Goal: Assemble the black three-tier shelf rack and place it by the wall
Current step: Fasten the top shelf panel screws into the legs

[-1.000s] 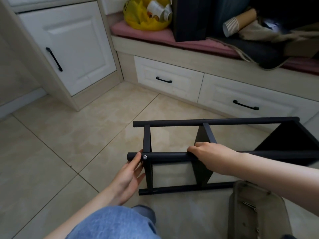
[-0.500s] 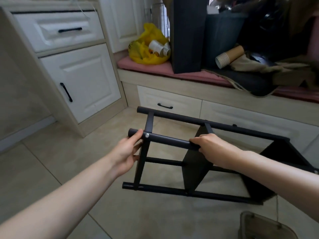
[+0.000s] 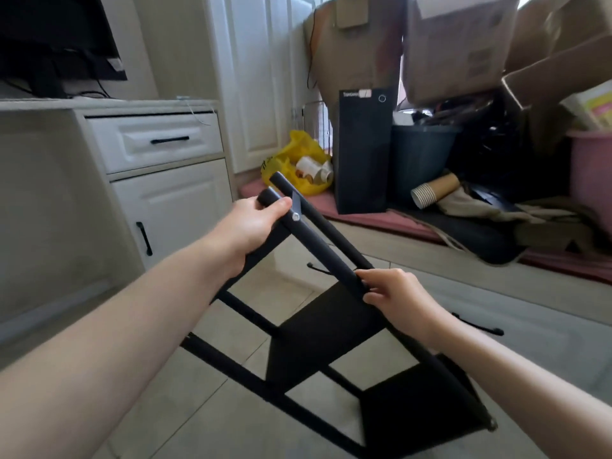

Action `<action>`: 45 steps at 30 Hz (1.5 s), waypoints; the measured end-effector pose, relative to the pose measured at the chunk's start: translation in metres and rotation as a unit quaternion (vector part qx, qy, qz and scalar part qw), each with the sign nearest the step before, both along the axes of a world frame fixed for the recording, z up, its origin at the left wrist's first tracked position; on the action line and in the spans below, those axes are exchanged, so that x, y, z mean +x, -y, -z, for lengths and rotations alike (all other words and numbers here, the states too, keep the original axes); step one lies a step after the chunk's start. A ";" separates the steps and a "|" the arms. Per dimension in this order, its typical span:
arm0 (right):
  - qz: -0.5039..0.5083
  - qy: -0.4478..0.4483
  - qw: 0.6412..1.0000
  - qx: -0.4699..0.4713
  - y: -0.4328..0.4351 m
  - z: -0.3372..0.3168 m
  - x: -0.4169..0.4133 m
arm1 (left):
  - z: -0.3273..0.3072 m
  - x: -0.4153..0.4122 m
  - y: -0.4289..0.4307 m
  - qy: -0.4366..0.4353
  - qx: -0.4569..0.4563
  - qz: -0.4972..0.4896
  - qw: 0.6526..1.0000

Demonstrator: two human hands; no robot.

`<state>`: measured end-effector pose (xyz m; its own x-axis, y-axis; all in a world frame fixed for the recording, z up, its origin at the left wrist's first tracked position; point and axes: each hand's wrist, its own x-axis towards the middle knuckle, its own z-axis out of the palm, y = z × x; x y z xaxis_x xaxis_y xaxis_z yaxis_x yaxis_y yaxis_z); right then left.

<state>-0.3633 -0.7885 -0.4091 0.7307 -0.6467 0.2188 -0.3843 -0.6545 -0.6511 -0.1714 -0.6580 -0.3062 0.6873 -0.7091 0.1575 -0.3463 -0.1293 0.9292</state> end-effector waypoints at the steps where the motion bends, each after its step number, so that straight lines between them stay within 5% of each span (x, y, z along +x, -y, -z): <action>1: 0.002 0.017 1.000 0.009 -0.002 0.000 0.002 | -0.004 -0.003 0.002 0.056 0.002 -0.031 0.998; 4: 0.009 0.065 0.997 0.051 -0.011 0.002 0.008 | -0.008 -0.022 0.004 0.198 0.031 -0.127 0.971; 12: -0.098 0.006 0.970 0.223 -0.040 -0.013 0.001 | 0.006 -0.050 -0.012 0.244 0.016 -0.137 0.960; 15: -0.044 0.058 0.967 0.244 -0.030 -0.032 -0.005 | 0.015 -0.056 -0.022 0.263 0.004 -0.122 0.957; 20: 0.069 0.103 0.975 0.184 -0.015 -0.045 -0.013 | 0.033 -0.069 -0.040 0.314 -0.012 -0.076 0.946; 37: 0.059 0.056 0.975 0.206 -0.014 -0.021 -0.067 | 0.046 -0.093 -0.068 0.350 0.004 0.033 0.936; 45: 0.080 0.152 0.953 0.250 -0.037 -0.008 -0.098 | 0.055 -0.087 -0.068 0.327 -0.067 0.058 0.941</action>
